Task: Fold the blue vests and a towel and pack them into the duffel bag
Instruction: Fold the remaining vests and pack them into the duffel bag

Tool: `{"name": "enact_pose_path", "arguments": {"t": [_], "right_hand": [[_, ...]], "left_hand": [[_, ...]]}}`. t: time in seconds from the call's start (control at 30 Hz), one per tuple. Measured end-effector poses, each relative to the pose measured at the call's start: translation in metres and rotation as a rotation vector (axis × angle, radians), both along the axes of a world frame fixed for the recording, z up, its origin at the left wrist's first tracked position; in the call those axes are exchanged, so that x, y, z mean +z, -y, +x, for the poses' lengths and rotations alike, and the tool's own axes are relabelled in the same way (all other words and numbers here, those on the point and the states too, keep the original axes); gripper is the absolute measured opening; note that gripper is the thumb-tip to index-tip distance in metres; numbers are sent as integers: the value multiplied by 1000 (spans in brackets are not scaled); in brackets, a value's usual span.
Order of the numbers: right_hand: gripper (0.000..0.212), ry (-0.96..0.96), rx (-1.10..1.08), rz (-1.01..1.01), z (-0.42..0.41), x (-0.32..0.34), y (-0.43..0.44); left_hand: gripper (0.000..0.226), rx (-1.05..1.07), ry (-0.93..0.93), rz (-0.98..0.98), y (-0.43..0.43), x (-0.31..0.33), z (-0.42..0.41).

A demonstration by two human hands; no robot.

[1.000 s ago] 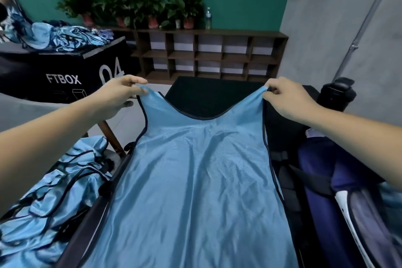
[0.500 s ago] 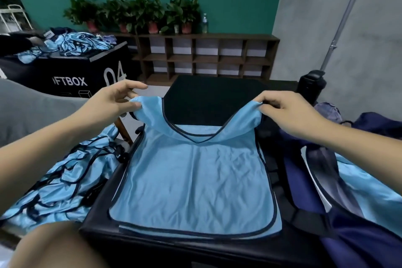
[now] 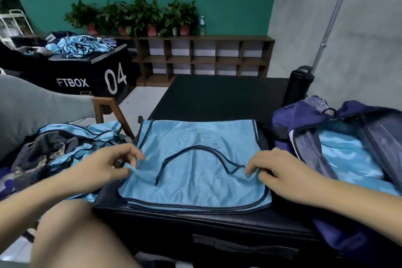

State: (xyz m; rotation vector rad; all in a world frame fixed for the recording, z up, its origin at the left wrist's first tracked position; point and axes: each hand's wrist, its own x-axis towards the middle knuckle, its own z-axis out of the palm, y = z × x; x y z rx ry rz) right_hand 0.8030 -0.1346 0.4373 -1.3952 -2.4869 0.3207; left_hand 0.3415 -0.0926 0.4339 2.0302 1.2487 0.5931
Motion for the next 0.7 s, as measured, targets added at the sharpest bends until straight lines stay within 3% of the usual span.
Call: {"name": "enact_pose_path", "arguments": {"t": [0.1, 0.23, 0.4, 0.53, 0.63, 0.7], "right_hand": [[30, 82, -1, -52, -1, -17, 9], [28, 207, 4, -81, 0, -29, 14], [3, 218, -6, -35, -4, -30, 10], [7, 197, -55, -9, -9, -34, 8], [32, 162, -179, -62, -18, -32, 10], [39, 117, -241, -102, -26, -29, 8]], "left_hand": [[54, -16, -136, 13, 3, -19, -6], [39, -48, -272, 116, 7, -34, -7], [24, -112, -305, 279, 11, -31, -3], [26, -119, -376, 374, 16, -29, -4], [21, -120, -401, 437, 22, -33, 6], [25, -122, -384, 460, 22, -34, 16]]}}
